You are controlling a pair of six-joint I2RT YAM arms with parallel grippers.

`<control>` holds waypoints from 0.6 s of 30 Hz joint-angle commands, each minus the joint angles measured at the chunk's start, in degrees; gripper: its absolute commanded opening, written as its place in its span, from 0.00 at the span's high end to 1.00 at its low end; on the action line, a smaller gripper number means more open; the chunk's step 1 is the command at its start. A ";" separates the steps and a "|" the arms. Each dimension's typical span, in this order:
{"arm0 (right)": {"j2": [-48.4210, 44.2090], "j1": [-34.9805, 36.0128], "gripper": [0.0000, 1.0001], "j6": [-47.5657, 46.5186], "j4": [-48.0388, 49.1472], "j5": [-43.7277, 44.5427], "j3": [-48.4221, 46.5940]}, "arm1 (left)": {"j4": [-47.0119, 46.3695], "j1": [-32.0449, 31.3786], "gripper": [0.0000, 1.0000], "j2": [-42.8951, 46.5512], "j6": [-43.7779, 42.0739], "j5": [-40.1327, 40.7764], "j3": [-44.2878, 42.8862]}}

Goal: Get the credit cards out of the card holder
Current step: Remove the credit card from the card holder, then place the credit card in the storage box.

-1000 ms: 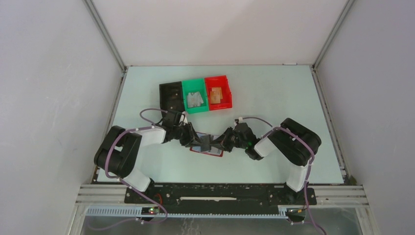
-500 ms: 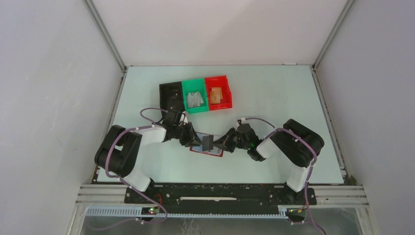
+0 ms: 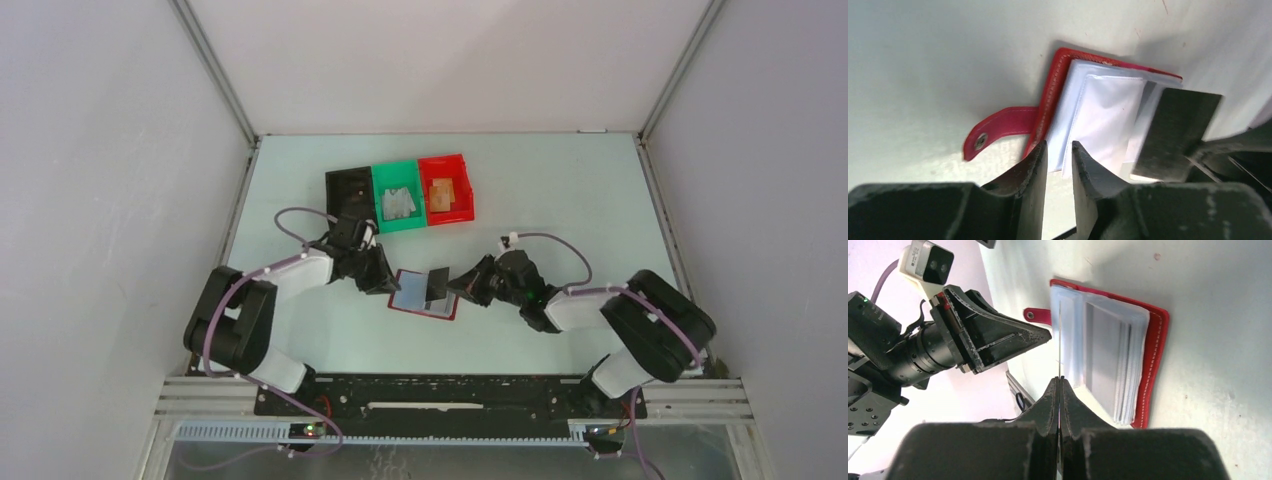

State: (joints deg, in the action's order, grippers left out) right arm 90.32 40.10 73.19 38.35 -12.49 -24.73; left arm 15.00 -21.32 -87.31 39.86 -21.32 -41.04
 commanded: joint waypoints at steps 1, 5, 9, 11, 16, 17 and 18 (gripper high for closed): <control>-7.15 -0.11 1.00 -6.16 -9.52 5.44 -0.49 | 6.74 0.47 0.70 6.73 -5.31 8.07 -4.27; -10.57 0.77 1.00 -9.97 -15.01 6.61 -2.85 | 7.16 0.47 0.64 10.47 -7.54 4.76 -5.71; -12.66 1.13 1.00 -11.36 -14.66 5.20 -3.57 | 4.59 0.49 0.51 10.45 -7.67 -6.25 -5.90; -13.54 0.89 1.00 -11.32 -12.92 3.45 -3.34 | 2.11 0.55 0.47 10.33 -5.91 -12.36 -4.72; -14.16 -0.63 1.00 -9.22 -1.41 -4.19 -1.11 | -3.60 1.30 0.39 10.78 -2.61 -20.51 -1.40; -13.82 -0.81 1.00 -8.61 0.46 -5.32 -0.92 | -4.65 1.54 0.39 11.07 -1.96 -21.68 -0.82; -13.35 -0.95 1.00 -7.87 2.51 -6.48 -0.79 | -6.12 1.78 0.38 11.49 -1.15 -23.07 -0.15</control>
State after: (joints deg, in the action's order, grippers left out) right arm 77.49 39.94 64.05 30.50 -13.28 -26.13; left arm 15.00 -20.67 -77.71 35.66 -35.11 -43.79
